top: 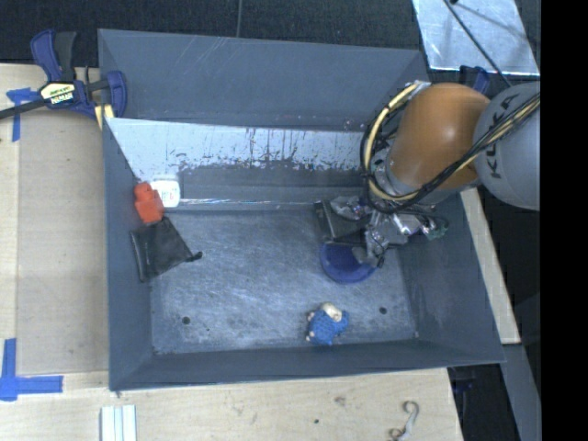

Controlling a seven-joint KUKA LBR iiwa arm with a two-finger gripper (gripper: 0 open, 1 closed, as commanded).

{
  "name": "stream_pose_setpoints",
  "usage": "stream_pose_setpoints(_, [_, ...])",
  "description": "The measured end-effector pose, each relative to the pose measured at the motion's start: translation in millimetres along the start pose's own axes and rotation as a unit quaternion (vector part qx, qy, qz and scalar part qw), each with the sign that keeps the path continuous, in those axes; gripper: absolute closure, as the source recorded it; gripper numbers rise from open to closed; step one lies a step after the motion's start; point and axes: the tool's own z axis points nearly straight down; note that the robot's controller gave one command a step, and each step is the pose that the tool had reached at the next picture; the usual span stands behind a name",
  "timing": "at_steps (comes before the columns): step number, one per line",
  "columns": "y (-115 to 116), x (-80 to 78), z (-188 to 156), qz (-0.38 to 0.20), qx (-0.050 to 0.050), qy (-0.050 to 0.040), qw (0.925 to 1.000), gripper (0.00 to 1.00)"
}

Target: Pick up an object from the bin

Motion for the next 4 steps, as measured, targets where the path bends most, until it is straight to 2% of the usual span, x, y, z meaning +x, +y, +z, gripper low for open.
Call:
stream_pose_setpoints(1, [26.5, -8.6, -0.1, -0.2, 0.002, 0.0039, 0.9799, 1.0])
stream_pose_setpoints(2, [15.7, -19.1, 2.8, -0.186, -0.011, 0.0146, 0.9824, 1.0])
stream_pose_setpoints(3, [9.9, -12.1, -120.5, -0.209, -0.007, 0.0082, 0.978, 1.0])
stream_pose_setpoints(4, [7.2, -19.8, -186.9, -0.468, -0.011, 0.0066, 0.8836, 1.0])
